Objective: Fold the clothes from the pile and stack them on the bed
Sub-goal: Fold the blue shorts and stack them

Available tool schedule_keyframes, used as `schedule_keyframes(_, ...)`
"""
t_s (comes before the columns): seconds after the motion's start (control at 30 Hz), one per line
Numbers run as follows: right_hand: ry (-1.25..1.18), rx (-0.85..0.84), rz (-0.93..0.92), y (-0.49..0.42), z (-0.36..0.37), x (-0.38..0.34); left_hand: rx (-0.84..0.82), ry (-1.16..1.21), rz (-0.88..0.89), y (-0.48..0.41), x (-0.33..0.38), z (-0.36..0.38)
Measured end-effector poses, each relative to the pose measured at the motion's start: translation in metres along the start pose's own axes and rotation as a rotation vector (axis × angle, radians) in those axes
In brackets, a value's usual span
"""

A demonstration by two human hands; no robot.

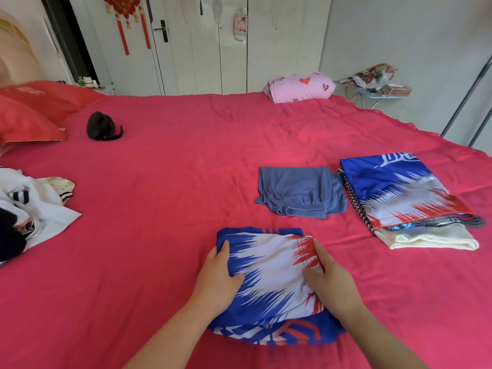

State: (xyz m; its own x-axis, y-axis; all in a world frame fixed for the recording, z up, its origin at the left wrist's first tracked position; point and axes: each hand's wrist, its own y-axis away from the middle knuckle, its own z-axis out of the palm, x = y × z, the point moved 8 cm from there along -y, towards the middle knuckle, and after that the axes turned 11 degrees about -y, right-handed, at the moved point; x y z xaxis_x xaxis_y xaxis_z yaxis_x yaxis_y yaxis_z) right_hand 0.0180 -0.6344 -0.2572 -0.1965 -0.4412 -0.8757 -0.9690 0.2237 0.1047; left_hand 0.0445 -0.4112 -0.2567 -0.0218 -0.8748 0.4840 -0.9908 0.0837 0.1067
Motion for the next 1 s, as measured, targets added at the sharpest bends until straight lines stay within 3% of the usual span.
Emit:
schedule_keyframes(0.23, -0.02, 0.044, -0.098, -0.054, -0.038, -0.033, 0.078, 0.038, 0.065, -0.055, 0.05, -0.036)
schedule_keyframes(0.63, -0.082, 0.28, -0.407, -0.204, -0.137, -0.117, 0.338, 0.227, 0.282, -0.207, 0.152, -0.089)
schedule_keyframes(0.73, -0.05, 0.295, -0.324, -0.244, -0.137, -0.097, 0.238, 0.277, 0.241, -0.249, 0.15, -0.06)
schedule_keyframes(0.87, 0.27, 0.178, -0.046, -0.278, -0.095, -0.019, 0.001, 0.076, 0.123, -0.272, 0.123, 0.014)
schedule_keyframes(0.93, 0.382, 0.222, -0.032, -0.282, -0.083, 0.0, -0.037, -0.053, 0.15, -0.271, 0.116, 0.041)
schedule_keyframes(1.0, 0.535, 0.256, -0.148, -0.284, -0.072, -0.003, -0.008, -0.172, 0.197, -0.271, 0.114, 0.053)
